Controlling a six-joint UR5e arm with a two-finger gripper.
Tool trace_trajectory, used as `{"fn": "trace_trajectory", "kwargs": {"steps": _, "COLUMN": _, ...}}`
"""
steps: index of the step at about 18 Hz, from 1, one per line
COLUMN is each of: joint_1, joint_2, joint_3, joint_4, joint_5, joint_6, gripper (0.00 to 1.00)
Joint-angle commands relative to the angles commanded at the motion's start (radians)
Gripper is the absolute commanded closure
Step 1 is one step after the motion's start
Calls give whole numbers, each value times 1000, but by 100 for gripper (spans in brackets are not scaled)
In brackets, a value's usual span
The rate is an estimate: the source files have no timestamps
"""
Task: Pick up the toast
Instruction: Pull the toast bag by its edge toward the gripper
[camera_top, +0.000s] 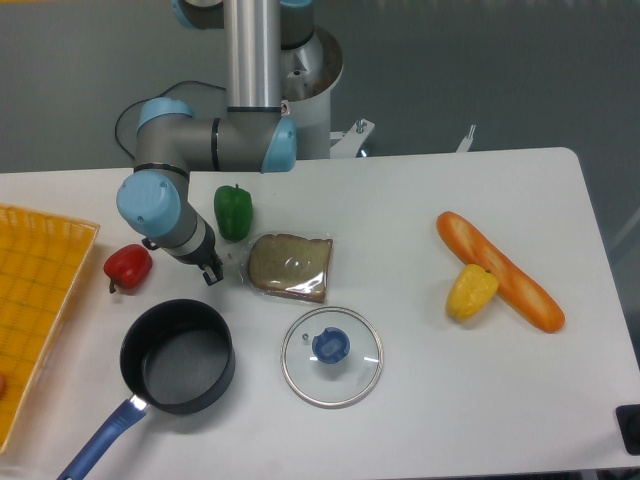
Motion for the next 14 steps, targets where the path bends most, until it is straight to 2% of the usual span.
{"fn": "trace_trajectory", "kwargs": {"steps": 3, "joint_1": 25, "joint_2": 3, "joint_3": 55, "joint_4": -77, "joint_5": 0, "joint_6": 8, "gripper": 100}}
{"fn": "trace_trajectory", "kwargs": {"steps": 8, "joint_1": 66, "joint_2": 15, "joint_3": 75, "joint_4": -88, "joint_5": -8, "joint_6": 78, "gripper": 100}}
{"fn": "trace_trajectory", "kwargs": {"steps": 14, "joint_1": 101, "joint_2": 35, "joint_3": 154, "joint_4": -175, "joint_5": -67, "joint_6": 80, "gripper": 100}}
